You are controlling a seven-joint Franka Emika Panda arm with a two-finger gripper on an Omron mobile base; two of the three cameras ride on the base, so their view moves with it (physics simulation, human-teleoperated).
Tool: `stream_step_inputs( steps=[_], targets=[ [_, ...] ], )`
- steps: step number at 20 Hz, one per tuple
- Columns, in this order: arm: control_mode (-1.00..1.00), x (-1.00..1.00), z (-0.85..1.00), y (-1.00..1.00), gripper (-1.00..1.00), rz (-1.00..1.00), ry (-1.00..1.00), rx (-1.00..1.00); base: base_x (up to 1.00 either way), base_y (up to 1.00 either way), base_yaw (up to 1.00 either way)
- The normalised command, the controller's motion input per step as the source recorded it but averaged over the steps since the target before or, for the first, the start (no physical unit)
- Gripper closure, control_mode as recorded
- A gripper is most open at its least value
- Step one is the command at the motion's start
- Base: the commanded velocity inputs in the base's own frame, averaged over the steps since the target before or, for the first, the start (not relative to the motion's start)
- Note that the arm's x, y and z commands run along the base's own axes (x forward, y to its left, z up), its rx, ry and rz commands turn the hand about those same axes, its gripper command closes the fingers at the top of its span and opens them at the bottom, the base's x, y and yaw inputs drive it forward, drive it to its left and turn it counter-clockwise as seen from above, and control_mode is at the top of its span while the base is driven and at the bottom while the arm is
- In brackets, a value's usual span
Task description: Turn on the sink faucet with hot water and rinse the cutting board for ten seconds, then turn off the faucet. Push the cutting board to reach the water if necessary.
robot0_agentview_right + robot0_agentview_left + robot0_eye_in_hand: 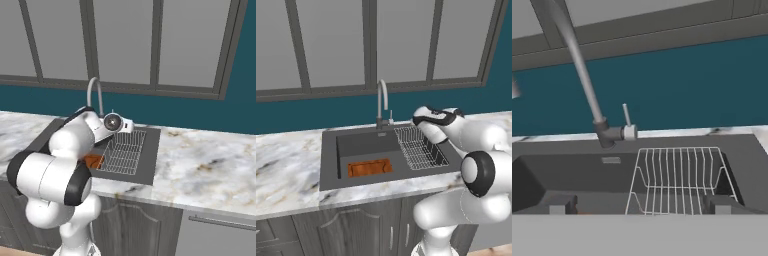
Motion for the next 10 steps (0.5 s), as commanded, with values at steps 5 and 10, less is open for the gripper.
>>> stream_step_inputs(
  steps=[5, 10],
  targets=[
    [-1.00, 0.10, 0.00, 0.06, -1.00, 0.00, -0.05, 0.00, 0.00, 0.00, 0.00],
    [-1.00, 0.12, 0.00, 0.17, -1.00, 0.00, -0.07, 0.00, 0.00, 0.00, 0.00]
  ],
)
